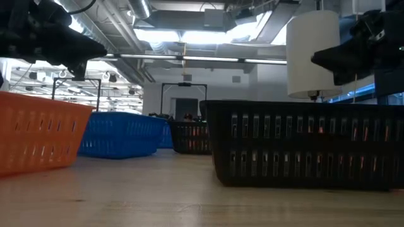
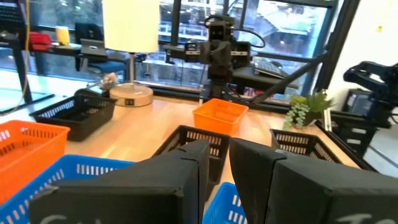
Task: Stack baskets by color
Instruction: Adjust the middle orange bin
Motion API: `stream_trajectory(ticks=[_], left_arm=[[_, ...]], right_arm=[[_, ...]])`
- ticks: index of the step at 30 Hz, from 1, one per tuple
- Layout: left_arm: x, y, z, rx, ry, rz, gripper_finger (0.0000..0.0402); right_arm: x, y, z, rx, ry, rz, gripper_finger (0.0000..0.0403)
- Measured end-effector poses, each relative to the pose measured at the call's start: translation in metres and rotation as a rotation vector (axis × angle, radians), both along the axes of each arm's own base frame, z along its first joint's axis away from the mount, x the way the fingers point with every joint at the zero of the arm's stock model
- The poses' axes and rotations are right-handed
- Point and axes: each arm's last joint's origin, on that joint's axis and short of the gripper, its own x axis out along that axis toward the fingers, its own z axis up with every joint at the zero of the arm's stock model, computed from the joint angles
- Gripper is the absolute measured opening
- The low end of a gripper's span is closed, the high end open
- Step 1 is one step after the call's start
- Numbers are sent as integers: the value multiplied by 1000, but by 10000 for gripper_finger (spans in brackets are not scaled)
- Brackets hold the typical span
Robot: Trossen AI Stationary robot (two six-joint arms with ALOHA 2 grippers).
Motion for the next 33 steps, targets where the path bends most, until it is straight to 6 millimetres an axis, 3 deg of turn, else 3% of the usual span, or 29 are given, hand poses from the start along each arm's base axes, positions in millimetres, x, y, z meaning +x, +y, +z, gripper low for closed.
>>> stream_trajectory(ticks=[6,12,15,25,29,33], left_arm=[[0,0,3,0,-28,6,57],[-2,0,13,154,-111,35,57],[-2,2,13,200,-108,83,57],[-3,3,13,202,-98,138,57],[-3,3,13,202,-97,140,57],[-3,3,13,201,-96,148,57]], right_arm=[[-4,0,22,82,-241,22,70],[-22,8,57,-141,-627,205,70],[-31,10,79,-206,-693,207,70],[-31,1,164,-91,-186,-48,70],[-23,0,190,-80,-42,-62,70],[-5,-1,204,-72,109,-55,70]])
